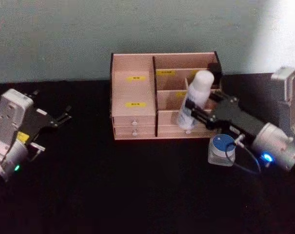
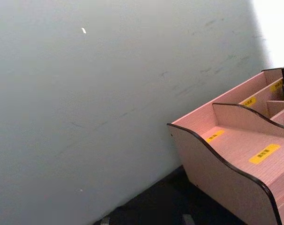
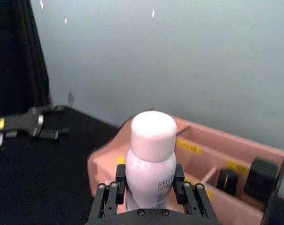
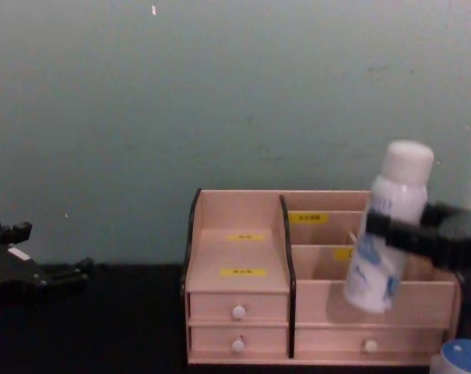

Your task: Pick up the facial cleanser and watermelon frost from the table and place them into the tiered storage box.

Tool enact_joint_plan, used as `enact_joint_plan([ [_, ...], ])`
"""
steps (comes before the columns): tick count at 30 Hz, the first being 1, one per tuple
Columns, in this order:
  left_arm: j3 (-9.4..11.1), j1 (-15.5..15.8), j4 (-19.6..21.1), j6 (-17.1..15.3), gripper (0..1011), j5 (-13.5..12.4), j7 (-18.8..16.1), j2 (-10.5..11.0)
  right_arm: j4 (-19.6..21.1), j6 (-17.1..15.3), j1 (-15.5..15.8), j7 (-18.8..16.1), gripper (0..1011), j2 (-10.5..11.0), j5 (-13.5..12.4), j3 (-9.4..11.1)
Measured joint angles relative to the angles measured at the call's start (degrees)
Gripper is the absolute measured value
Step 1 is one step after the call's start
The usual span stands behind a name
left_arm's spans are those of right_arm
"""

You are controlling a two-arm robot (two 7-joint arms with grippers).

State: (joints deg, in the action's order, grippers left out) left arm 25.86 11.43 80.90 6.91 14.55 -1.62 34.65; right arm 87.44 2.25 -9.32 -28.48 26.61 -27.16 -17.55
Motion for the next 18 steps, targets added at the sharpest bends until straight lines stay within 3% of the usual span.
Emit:
enact_joint_plan([
  [11,0.0,0.0,0.0,0.0,1001,0.0,0.0,0.0,-3.3,0.8,-5.9,3.1,588,-3.0,1.7,-0.6],
  [18,0.0,0.0,0.0,0.0,1001,0.0,0.0,0.0,-7.7,1.4,-10.1,4.2,586,-5.4,3.8,-1.3],
])
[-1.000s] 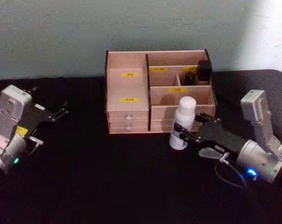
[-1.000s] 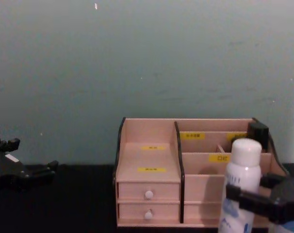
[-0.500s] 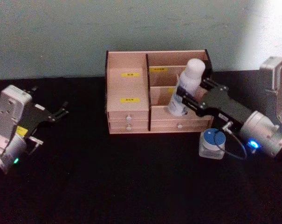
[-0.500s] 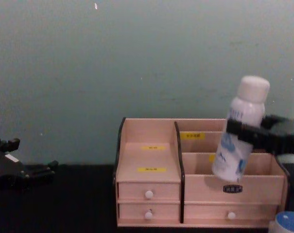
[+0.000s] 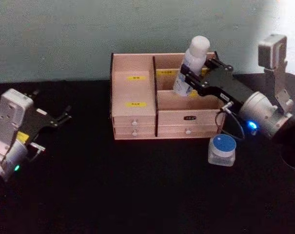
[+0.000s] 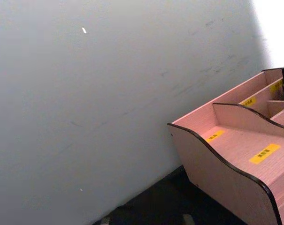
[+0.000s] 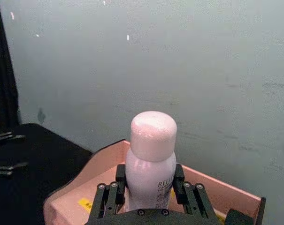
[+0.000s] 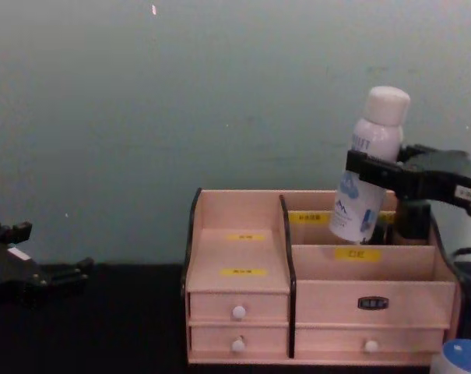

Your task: Pick up the facial cleanser and watermelon frost from the table and place them into the tiered storage box.

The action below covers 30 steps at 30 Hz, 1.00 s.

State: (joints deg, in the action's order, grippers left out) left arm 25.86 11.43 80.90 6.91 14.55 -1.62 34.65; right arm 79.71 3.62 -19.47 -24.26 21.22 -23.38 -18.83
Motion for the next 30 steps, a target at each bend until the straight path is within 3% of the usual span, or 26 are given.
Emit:
enact_joint_plan([
  [17,0.0,0.0,0.0,0.0,1001,0.0,0.0,0.0,-13.5,2.2,-9.0,0.3,586,-5.4,4.3,-1.1],
  [30,0.0,0.0,0.0,0.0,1001,0.0,0.0,0.0,-20.1,2.7,-12.6,-0.8,586,-7.7,6.0,-1.5],
])
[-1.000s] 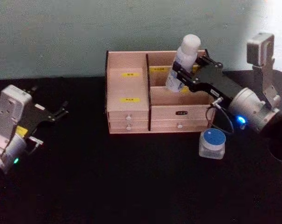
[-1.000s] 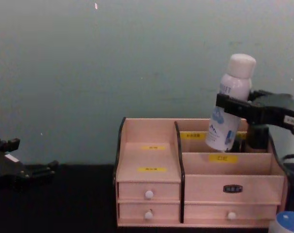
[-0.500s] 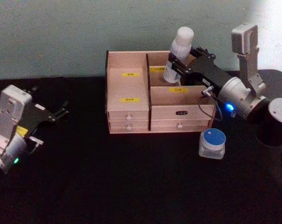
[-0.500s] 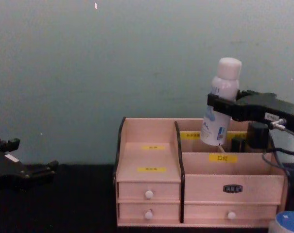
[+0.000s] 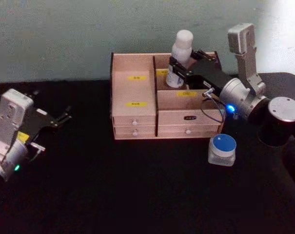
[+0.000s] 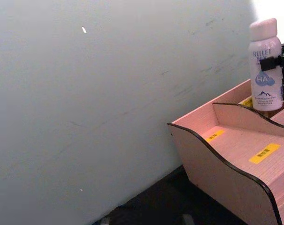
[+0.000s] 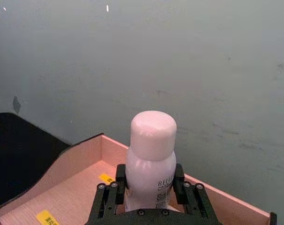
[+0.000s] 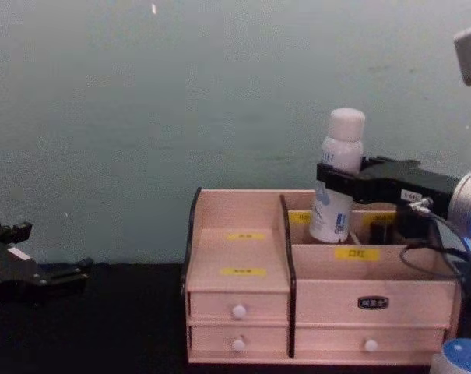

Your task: Pick up the facial cleanser and watermelon frost from the table and place them into the tiered storage box.

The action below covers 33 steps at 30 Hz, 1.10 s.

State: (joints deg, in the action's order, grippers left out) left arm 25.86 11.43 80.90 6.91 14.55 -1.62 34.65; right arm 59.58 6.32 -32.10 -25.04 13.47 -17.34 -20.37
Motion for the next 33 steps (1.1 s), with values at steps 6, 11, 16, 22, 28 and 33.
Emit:
enact_joint_plan([
  [6,0.0,0.0,0.0,0.0,1001,0.0,0.0,0.0,-1.8,-0.3,-0.6,-0.3,586,-0.4,0.6,-0.1],
  [11,0.0,0.0,0.0,0.0,1001,0.0,0.0,0.0,-3.1,-0.7,-1.0,-0.4,586,-0.7,1.1,-0.2],
  [16,0.0,0.0,0.0,0.0,1001,0.0,0.0,0.0,-4.2,-1.4,-1.3,-0.4,588,-1.0,1.4,-0.3],
  [22,0.0,0.0,0.0,0.0,1001,0.0,0.0,0.0,-5.4,-2.7,-1.8,-0.3,588,-1.2,2.2,-0.4],
  [28,0.0,0.0,0.0,0.0,1001,0.0,0.0,0.0,-6.1,-3.3,-2.0,-0.3,586,-1.4,2.4,-0.4],
  [33,0.0,0.0,0.0,0.0,1001,0.0,0.0,0.0,-6.1,-3.4,-2.0,-0.3,586,-1.4,2.5,-0.3],
])
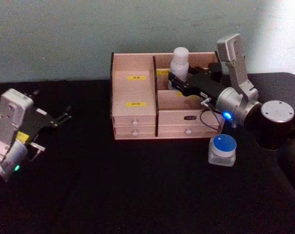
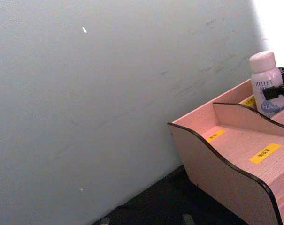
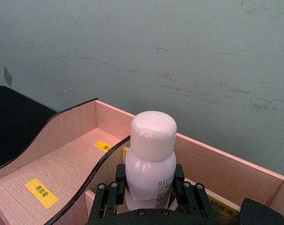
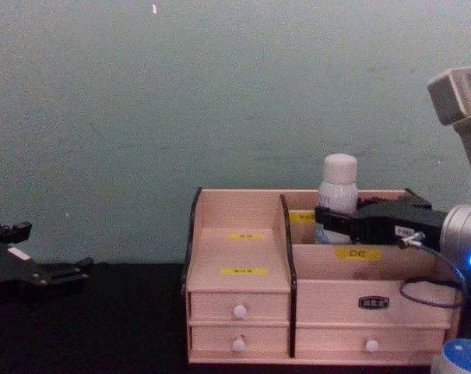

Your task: Pick up the facial cleanser and watermelon frost from the table and place them into the tiered storage box.

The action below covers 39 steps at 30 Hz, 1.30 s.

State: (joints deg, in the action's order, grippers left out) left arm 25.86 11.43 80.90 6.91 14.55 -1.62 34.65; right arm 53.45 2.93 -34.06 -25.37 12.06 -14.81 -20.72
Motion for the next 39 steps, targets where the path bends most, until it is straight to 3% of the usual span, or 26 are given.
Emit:
enact_joint_plan([
  [14,0.0,0.0,0.0,0.0,1001,0.0,0.0,0.0,0.2,0.1,0.0,0.0,591,0.1,-0.1,0.0],
  [28,0.0,0.0,0.0,0.0,1001,0.0,0.0,0.0,0.2,0.2,0.1,0.1,984,0.1,-0.1,0.0],
  [36,0.0,0.0,0.0,0.0,1001,0.0,0.0,0.0,0.2,0.2,0.1,0.1,1000,0.1,-0.2,0.0],
  [39,0.0,0.0,0.0,0.0,1001,0.0,0.0,0.0,4.0,0.1,1.8,0.1,1000,1.0,-0.2,0.4],
])
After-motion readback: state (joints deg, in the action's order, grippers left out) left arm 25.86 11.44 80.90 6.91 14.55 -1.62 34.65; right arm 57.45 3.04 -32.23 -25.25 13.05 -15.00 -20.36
